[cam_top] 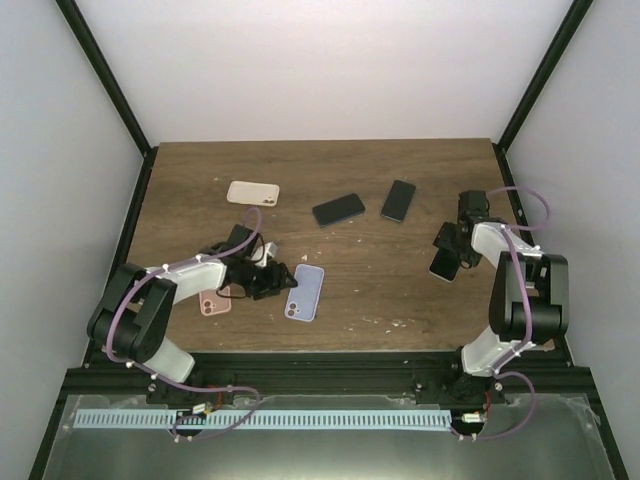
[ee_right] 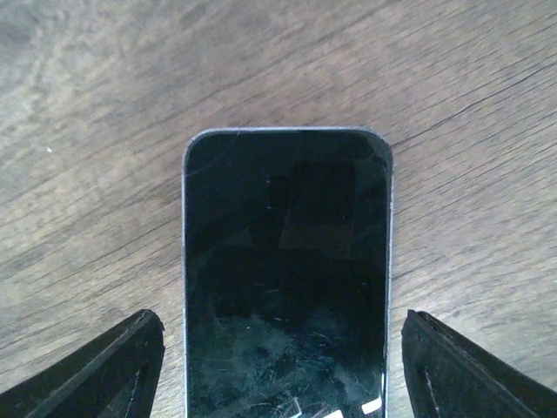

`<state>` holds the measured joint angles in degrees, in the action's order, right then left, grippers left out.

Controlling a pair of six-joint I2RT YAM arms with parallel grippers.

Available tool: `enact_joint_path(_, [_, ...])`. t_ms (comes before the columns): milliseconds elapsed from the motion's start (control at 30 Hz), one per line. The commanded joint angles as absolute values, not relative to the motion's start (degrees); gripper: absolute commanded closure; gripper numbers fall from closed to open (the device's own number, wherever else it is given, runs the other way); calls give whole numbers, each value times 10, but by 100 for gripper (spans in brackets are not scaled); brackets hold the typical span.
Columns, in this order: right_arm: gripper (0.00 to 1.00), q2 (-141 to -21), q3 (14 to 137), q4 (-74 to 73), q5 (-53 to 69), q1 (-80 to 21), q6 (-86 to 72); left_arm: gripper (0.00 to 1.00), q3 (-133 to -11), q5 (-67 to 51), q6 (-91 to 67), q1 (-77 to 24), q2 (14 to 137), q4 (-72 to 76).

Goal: Put the phone into the phone case

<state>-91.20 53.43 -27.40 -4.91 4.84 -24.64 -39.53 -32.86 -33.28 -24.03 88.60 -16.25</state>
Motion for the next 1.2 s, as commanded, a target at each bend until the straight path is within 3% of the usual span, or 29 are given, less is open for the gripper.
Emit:
enact_joint_path(0, [22, -940, 544, -273, -44, 54, -247, 36, -381, -345, -347, -252, 896, -127])
enact_joint_path(267, [10, -954, 540, -286, -65, 54, -252, 38, -386, -359, -371, -285, 915, -97])
enact_joint_path(733, [9, -979, 543, -276, -16, 52, -236, 39, -402, -375, -421, -340, 949, -39])
enact_joint_path(1167, [27, -986, 537, -289, -47, 32, -232, 44, -488, -101, -306, -404, 939, -226])
